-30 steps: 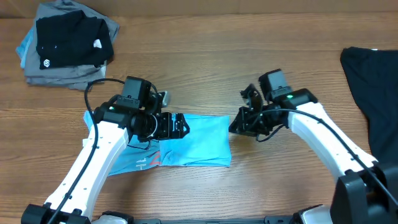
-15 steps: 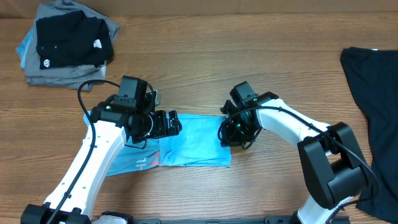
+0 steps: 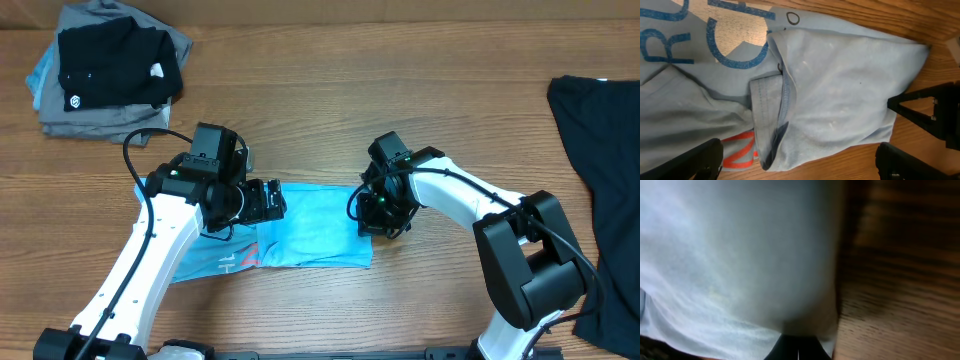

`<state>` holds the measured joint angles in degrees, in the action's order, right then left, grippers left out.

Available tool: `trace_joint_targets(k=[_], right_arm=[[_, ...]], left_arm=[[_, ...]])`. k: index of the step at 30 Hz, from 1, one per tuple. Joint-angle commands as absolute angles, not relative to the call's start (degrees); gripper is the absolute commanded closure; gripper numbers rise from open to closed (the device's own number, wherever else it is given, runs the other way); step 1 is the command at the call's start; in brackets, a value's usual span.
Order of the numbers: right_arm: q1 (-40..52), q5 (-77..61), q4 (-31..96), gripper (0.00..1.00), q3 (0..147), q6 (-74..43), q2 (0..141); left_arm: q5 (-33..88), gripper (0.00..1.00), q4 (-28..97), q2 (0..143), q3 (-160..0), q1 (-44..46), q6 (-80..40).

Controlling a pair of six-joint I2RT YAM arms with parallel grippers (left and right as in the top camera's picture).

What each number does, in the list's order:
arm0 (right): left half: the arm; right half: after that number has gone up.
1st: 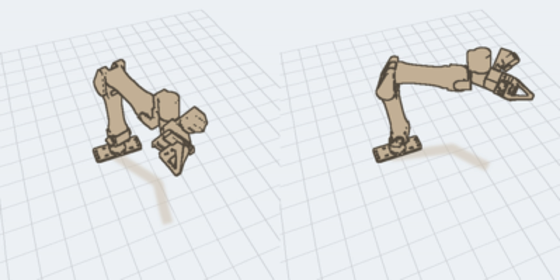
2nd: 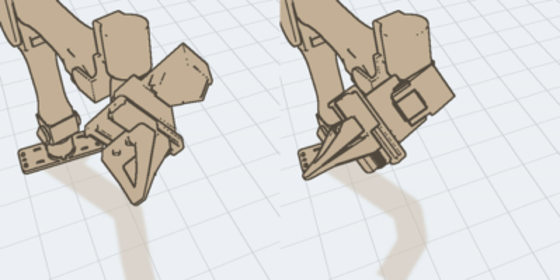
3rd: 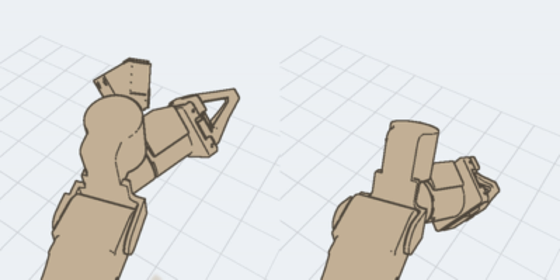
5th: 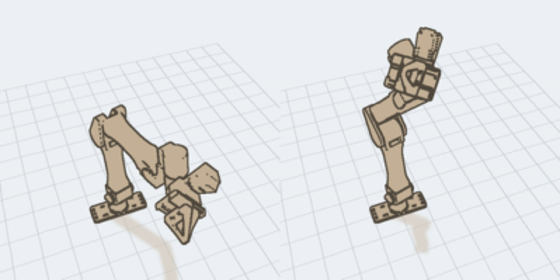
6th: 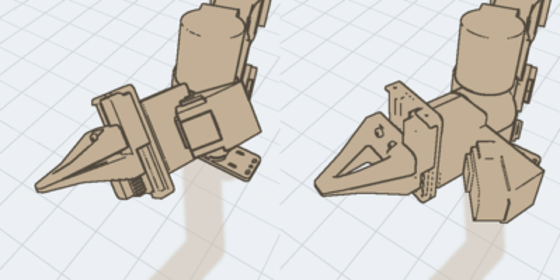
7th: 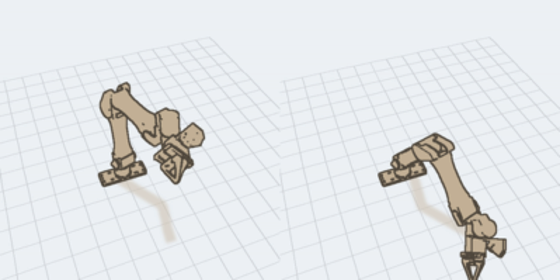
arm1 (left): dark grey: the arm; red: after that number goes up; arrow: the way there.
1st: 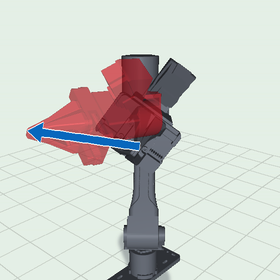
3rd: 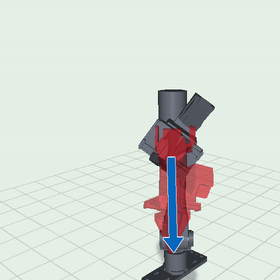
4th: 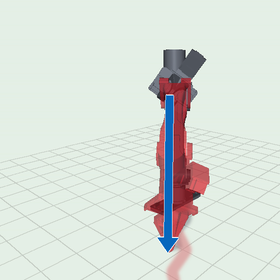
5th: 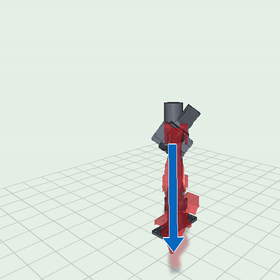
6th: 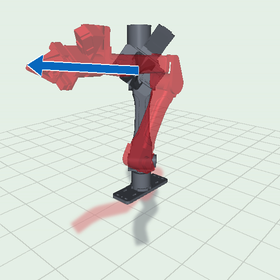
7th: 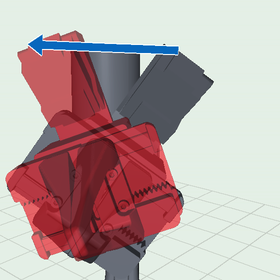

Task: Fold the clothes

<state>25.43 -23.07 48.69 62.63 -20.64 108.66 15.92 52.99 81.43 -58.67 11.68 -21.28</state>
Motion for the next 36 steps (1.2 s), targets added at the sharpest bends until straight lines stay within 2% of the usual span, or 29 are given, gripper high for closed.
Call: trace_joint_targets(k=[1, 11, 21, 26, 29, 31, 33, 34, 36], right_arm=[[22.2, -5.0, 50.7, 0.96, 58.7, -25.8, 114.2], [9.0, -1.0, 54.5, 0.96, 59.4, -25.6, 114.2], [-2.4, -0.4, 60.7, 0.96, 66.5, -26.1, 111.0], [-6.0, -1.9, 65.9, 0.96, 70.6, -27.0, 106.8], [-6.0, -2.2, 69.2, 0.94, 72.4, -27.0, 103.7], [-5.8, -3.6, 71.2, 0.81, 73.4, -26.3, 101.5], [-5.8, -6.9, 72.2, 0.48, 73.8, -24.0, 99.8], [-5.8, -9.3, 72.6, 0.01, 74.0, -22.6, 98.9], [-5.8, -13.7, 73.4, 0.00, 74.0, -20.1, 97.6]], left_arm=[[14.4, 0.00, 53.9, 81.2, -59.9, 11.2, -21.2], [14.4, 0.00, 54.6, 81.2, -59.9, 11.2, -20.6], [11.4, 0.00, 55.0, 81.2, -59.9, 11.0, -19.2], [10.2, 0.00, 56.5, 81.2, -59.9, 6.4, -18.9], [12.6, 0.00, 56.1, 81.4, -59.9, 2.3, -14.2], [17.8, 0.00, 56.0, 81.8, -59.9, -0.1, -9.6], [20.7, 0.00, 56.4, 82.4, -59.8, -1.5, -7.4], [20.0, 0.00, 56.8, 83.0, -59.8, -2.0, -7.4], [17.5, 0.00, 56.9, 84.6, -59.7, -3.4, -7.9]])
